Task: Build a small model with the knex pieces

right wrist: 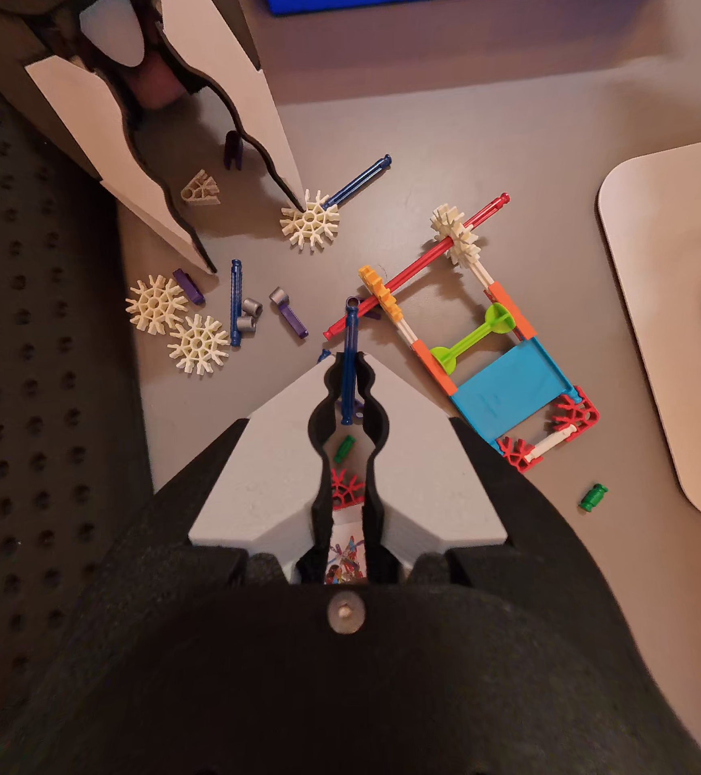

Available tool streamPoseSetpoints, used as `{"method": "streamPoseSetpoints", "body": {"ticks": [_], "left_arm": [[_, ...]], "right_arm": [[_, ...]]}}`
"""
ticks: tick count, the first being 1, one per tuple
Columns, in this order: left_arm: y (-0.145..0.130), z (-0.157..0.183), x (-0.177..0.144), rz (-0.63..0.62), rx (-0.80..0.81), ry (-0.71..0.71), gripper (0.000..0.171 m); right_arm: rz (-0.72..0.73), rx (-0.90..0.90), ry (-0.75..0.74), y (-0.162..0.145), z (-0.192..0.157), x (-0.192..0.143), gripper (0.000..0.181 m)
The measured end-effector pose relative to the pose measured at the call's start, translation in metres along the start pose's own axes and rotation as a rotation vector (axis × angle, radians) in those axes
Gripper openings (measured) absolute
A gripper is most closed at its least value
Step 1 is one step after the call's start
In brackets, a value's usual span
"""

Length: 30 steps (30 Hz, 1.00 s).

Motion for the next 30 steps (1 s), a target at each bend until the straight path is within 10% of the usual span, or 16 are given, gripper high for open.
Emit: {"method": "streamPoseSetpoints", "body": {"ticks": [30], "left_arm": [[-0.006, -0.005, -0.004, -0.005, 0.059, 0.020, 0.062]], "right_arm": [[-0.006, -0.024, 0.024, 0.003, -0.007, 0.009, 0.003]]}}
Point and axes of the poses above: each gripper's, where its closed fingertips meet, x out along the fingers, y out of its top, z = x × y across the jaws, the point moved 1 cm from there along -x, back along the fingers, and after that the axes turned 13 degrees about -x, right-handed, at the moved point
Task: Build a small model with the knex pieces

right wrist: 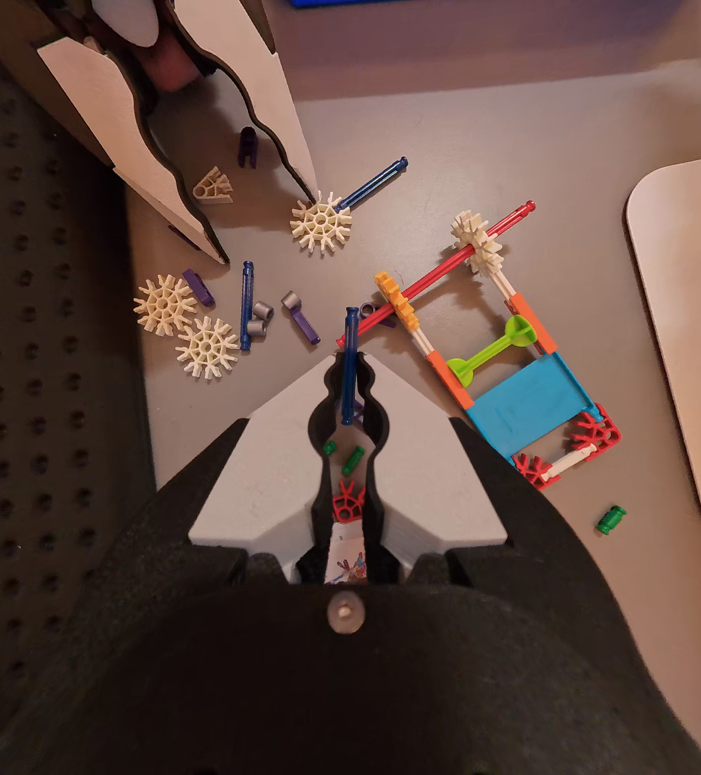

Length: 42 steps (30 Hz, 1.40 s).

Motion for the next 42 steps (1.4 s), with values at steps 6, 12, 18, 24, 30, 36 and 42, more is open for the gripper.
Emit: {"method": "streamPoseSetpoints", "body": {"ticks": [6, 12, 18, 24, 30, 36, 42], "left_arm": [[-0.001, 0.000, 0.000, -0.002, 0.007, 0.005, 0.062], [-0.001, -0.001, -0.001, -0.003, 0.016, 0.011, 0.062], [-0.001, 0.002, 0.000, -0.002, 0.030, 0.005, 0.062], [-0.001, 0.002, -0.001, -0.003, 0.026, 0.002, 0.061], [-0.001, 0.003, 0.000, -0.003, 0.026, -0.005, 0.060], [-0.001, 0.003, 0.000, -0.003, 0.030, -0.003, 0.060], [-0.002, 0.003, -0.001, -0.008, 0.023, -0.003, 0.061]], "right_arm": [[-0.011, -0.016, 0.006, 0.001, -0.004, 0.004, 0.003], [-0.015, -0.023, 0.016, 0.002, -0.007, 0.004, 0.003], [-0.017, -0.028, 0.019, 0.001, -0.008, 0.005, 0.003], [-0.018, -0.033, 0.022, 0.003, -0.010, 0.006, 0.003], [-0.023, -0.043, 0.033, 0.004, -0.014, 0.009, 0.003], [-0.029, -0.053, 0.048, 0.004, -0.019, 0.011, 0.003], [-0.019, -0.072, 0.046, 0.011, -0.021, 0.016, 0.003]]}}
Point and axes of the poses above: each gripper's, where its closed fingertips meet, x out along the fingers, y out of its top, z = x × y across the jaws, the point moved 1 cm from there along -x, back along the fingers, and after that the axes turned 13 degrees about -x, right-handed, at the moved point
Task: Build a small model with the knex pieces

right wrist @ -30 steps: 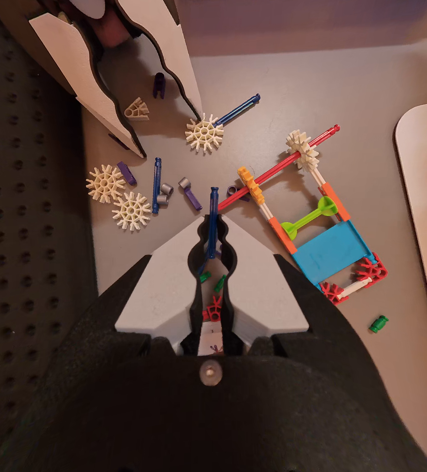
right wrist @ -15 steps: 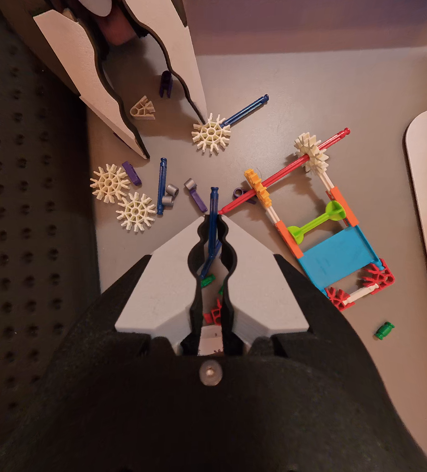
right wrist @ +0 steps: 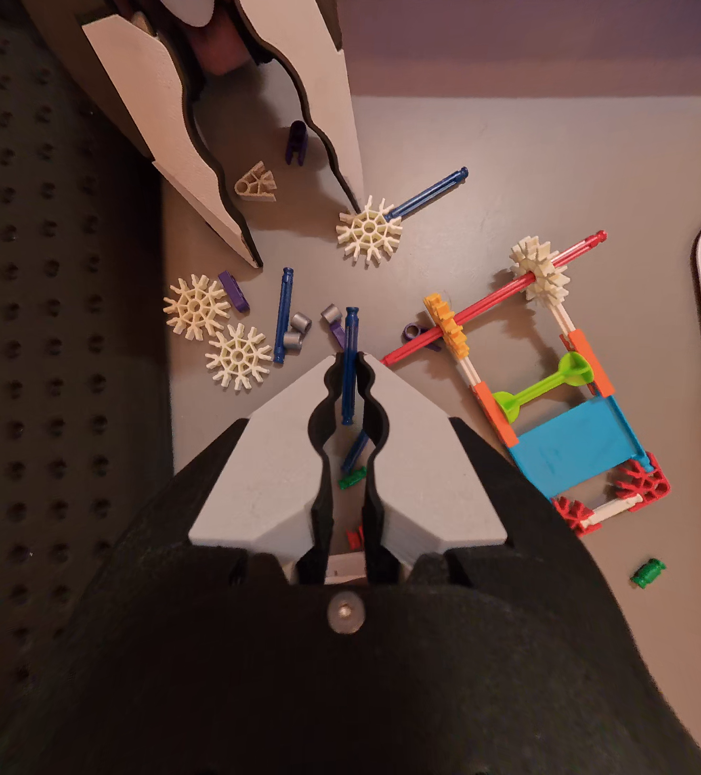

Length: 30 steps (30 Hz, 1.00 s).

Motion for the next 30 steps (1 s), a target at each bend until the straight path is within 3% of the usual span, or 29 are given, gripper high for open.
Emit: {"method": "streamPoseSetpoints", "body": {"ticks": [13, 30], "left_arm": [[0.001, 0.000, 0.002, 0.018, -0.005, -0.020, 0.062], [0.004, 0.000, 0.004, 0.033, -0.018, -0.023, 0.062]], "right_arm": [[-0.079, 0.034, -0.014, 0.020, 0.012, 0.047, 0.003], [-0.117, 0.146, -0.030, 0.012, 0.011, 0.050, 0.004]]}}
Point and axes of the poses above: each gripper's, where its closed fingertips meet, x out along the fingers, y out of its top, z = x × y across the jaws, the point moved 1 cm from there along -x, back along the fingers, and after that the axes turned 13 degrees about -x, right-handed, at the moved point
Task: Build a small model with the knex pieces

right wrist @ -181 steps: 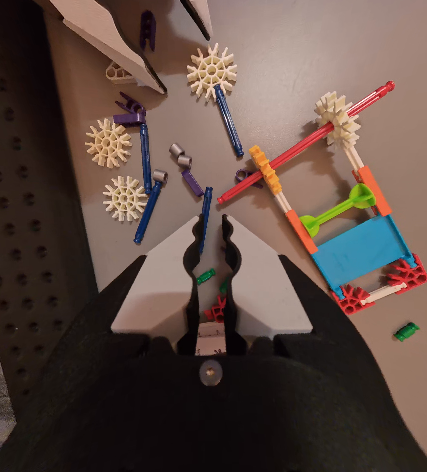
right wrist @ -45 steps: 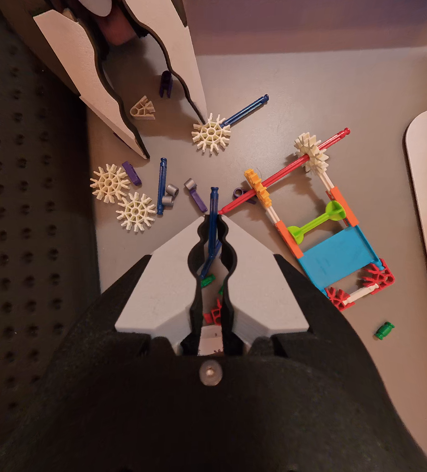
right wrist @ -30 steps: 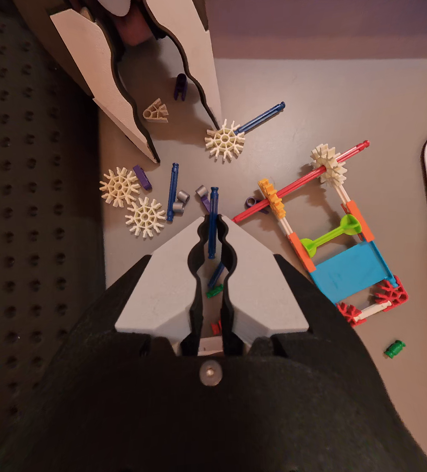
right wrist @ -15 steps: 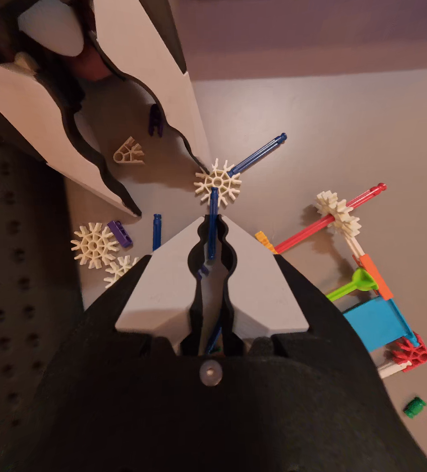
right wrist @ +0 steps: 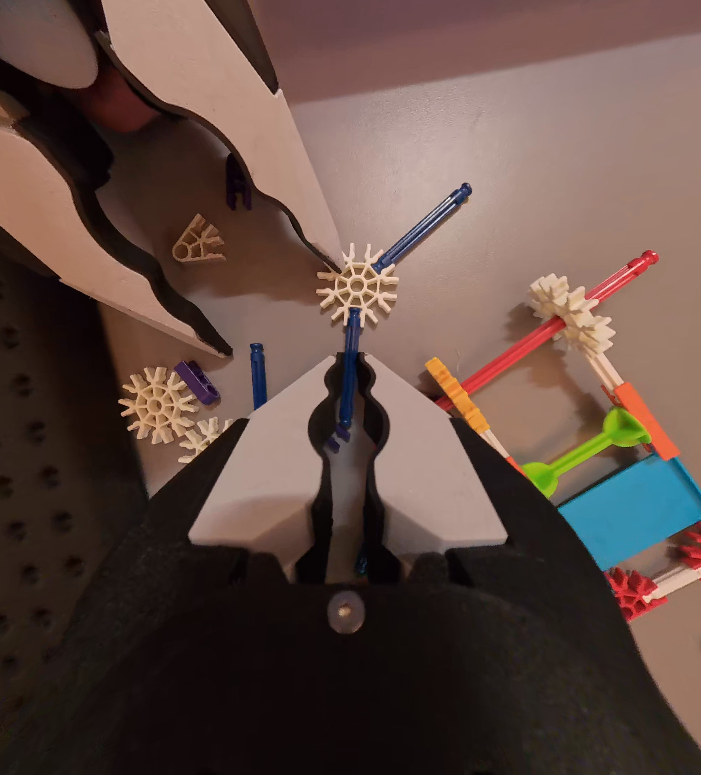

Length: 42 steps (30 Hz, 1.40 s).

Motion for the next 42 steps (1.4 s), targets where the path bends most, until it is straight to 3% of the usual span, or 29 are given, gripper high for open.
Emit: {"method": "streamPoseSetpoints", "body": {"ticks": [6, 9, 13, 30, 37, 42], "left_arm": [[0.000, 0.000, 0.000, -0.001, 0.007, 0.003, 0.062], [0.000, 0.001, 0.000, -0.001, 0.008, 0.002, 0.062], [0.000, 0.001, 0.000, -0.001, 0.008, 0.002, 0.062], [0.001, 0.001, 0.000, 0.000, 0.009, -0.003, 0.062], [0.001, 0.001, 0.000, 0.000, 0.010, -0.005, 0.062], [0.001, 0.001, 0.000, 0.001, 0.010, -0.005, 0.063]], "right_arm": [[0.069, -0.045, -0.032, 0.013, 0.000, -0.013, 0.021], [0.074, -0.077, -0.053, 0.020, 0.003, -0.012, 0.000], [0.041, -0.088, -0.034, 0.016, 0.004, 0.002, 0.000], [0.032, -0.120, -0.074, 0.017, 0.010, -0.001, 0.000], [0.043, -0.123, -0.055, 0.018, 0.013, 0.000, 0.008], [0.038, -0.119, -0.038, 0.017, 0.012, 0.003, 0.000]]}}
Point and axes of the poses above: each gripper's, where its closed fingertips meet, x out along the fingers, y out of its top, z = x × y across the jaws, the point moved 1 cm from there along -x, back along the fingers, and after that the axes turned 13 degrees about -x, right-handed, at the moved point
